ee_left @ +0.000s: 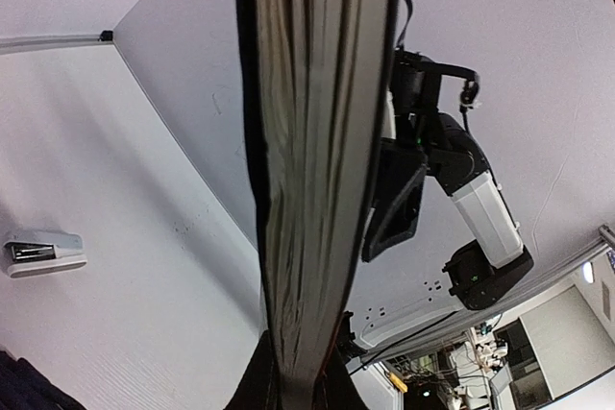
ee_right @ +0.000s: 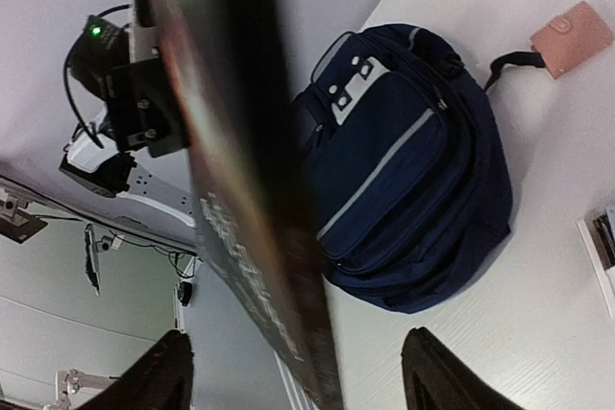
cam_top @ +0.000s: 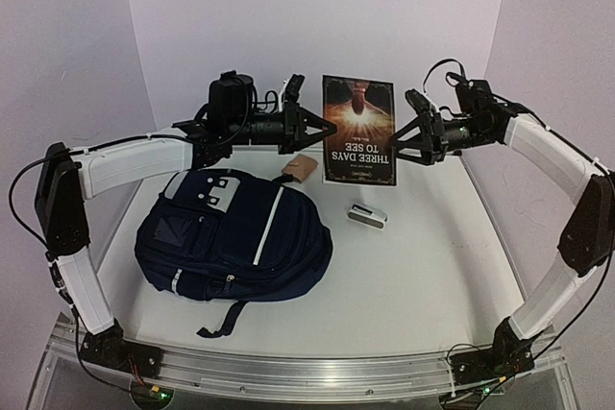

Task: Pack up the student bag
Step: Pick up the book from the center of the board.

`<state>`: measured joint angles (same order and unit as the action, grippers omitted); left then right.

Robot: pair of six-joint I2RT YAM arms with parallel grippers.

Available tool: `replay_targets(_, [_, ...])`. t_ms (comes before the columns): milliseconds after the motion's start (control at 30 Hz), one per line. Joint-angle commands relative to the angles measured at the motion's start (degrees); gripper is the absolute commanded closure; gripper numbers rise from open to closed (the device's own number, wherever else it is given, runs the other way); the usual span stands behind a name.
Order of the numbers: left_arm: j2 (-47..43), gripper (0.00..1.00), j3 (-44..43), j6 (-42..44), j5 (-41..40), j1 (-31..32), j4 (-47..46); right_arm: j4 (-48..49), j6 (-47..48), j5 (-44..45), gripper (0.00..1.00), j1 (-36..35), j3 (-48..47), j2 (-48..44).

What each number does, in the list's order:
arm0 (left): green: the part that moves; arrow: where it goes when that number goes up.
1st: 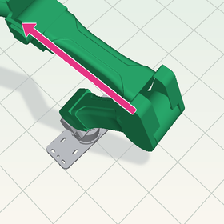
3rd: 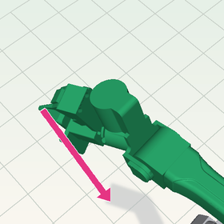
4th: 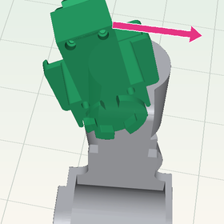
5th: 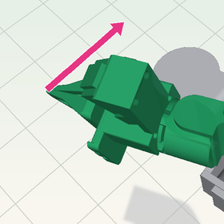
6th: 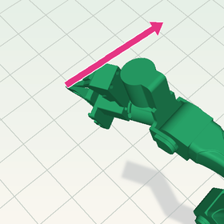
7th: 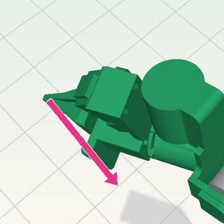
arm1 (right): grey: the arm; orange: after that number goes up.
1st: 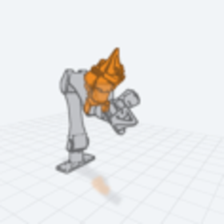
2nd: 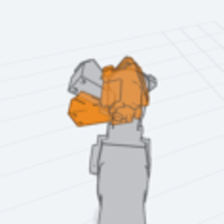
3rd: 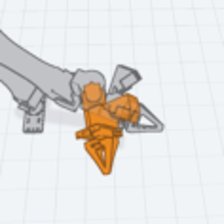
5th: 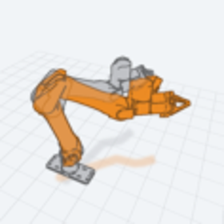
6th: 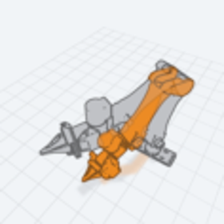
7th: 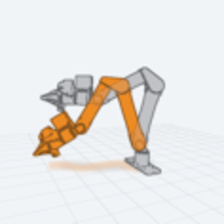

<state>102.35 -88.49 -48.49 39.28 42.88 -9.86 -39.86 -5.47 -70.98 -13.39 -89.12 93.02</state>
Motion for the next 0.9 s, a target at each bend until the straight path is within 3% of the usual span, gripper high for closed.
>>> replay_targets(0, [1.5,1.0,-4.08,-3.04,2.53,0.49,-8.0,4.64,-1.34,-3.12,0.36,-1.22,-1.7,-2.3])
replay_targets(233, [2.84,1.0,-4.69,-3.84,2.28,0.52,-8.2,5.76,-3.4,-4.53,0.67,-1.27,-2.96,-1.74])
replay_targets(367, [3.78,0.99,-5.92,-3.25,0.51,0.58,-3.76,6.48,-6.67,-4.65,0.91,-1.22,-2.93,-1.49])
replay_targets(433, [3.69,0.97,-6.36,-2.3,-1.05,0.84,-1.08,6.79,-9.17,-4.92,0.92,-1.17,-2.3,-1.55])
replay_targets(567, [5.59,0.94,-10.5,0.29,0.21,1.89,5.83,7.78,-12.16,-4.88,0.85,-1.26,-0.67,-1.93])
replay_targets(767, [6.64,0.96,-11.14,-0.03,1.67,2.79,4.84,9.01,-14.08,-5.03,0.72,-1.47,0.76,-2.06])
replay_targets(867, [6.4,0.96,-11.27,1.01,1.43,2.82,5.69,9.09,-14.64,-4.96,0.83,-1.47,0.73,-1.98])
